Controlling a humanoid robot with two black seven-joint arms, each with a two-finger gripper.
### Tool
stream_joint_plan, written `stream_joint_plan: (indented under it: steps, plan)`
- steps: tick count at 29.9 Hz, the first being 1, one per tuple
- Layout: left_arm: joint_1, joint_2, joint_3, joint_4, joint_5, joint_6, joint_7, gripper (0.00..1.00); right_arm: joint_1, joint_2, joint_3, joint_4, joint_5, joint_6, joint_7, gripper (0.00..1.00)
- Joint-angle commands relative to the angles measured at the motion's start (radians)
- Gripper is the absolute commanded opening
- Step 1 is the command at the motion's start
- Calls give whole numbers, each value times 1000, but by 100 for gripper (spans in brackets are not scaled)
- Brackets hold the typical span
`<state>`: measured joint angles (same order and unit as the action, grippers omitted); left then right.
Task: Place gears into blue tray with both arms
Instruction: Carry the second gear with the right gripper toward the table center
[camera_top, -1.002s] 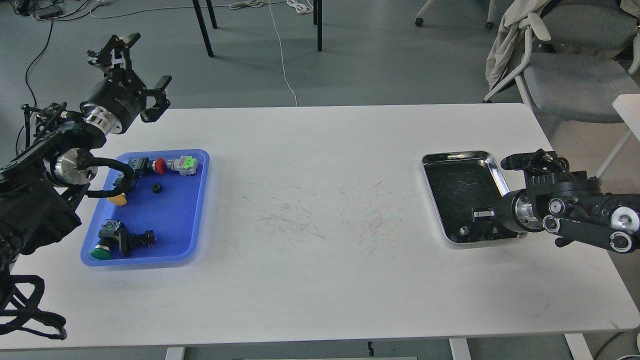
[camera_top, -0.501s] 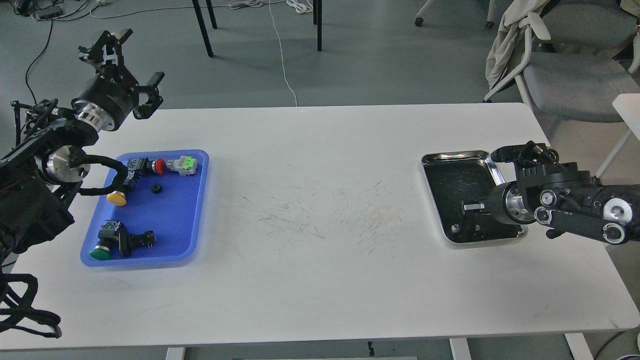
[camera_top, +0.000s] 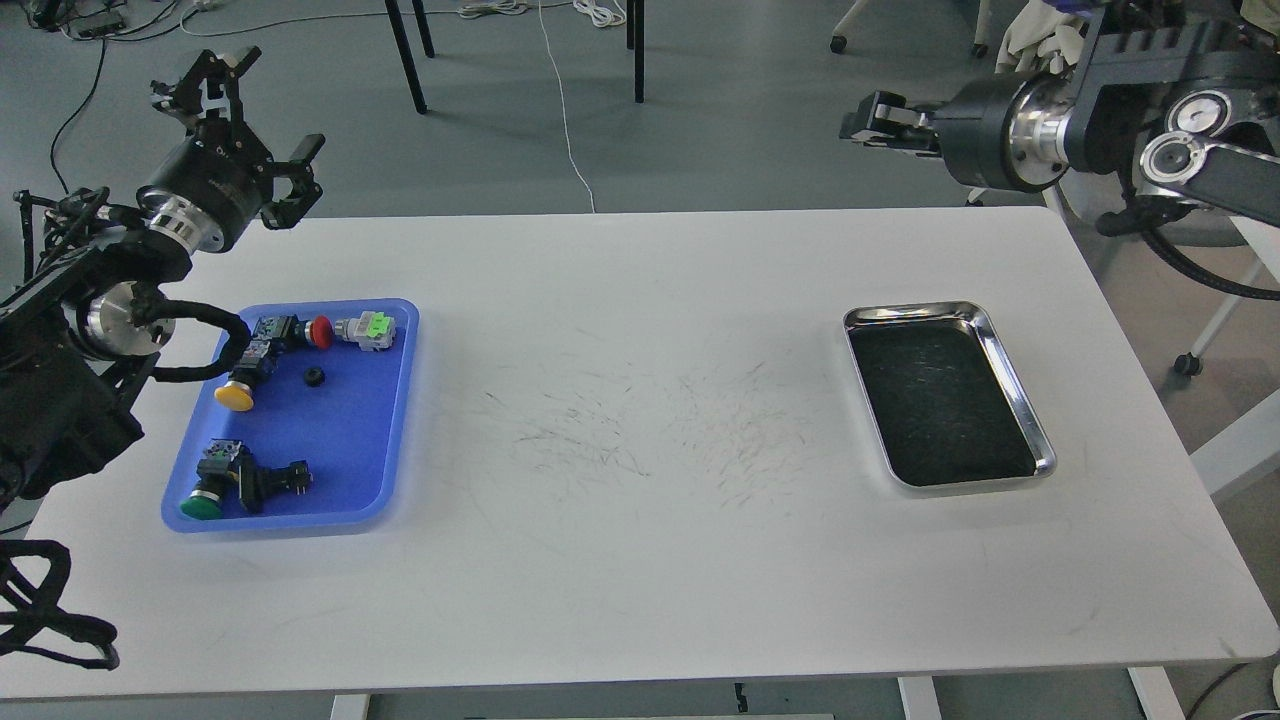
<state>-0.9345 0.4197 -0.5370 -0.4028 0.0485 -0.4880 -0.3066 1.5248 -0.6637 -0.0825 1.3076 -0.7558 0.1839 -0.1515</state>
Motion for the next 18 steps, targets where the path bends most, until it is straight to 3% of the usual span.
stream_joint_plan:
  steps: [1,4,10,14,18]
  plan:
    - [-9,-2,0,-1,1,9,1,98,-90,175,24,-11,0,-86,58,2]
    - [-12,-3,2,-1,1,11,1,98,-164,318,23,-72,-2,-126,64,4]
    - [-12,14,2,-1,1,16,1,98,-244,559,32,-261,-5,-135,136,4]
    - [-10,19,2,-2,1,17,1,98,-319,664,30,-336,-8,-135,158,4]
    - [-10,14,2,-7,1,17,0,98,-419,664,30,-401,-8,-135,158,4]
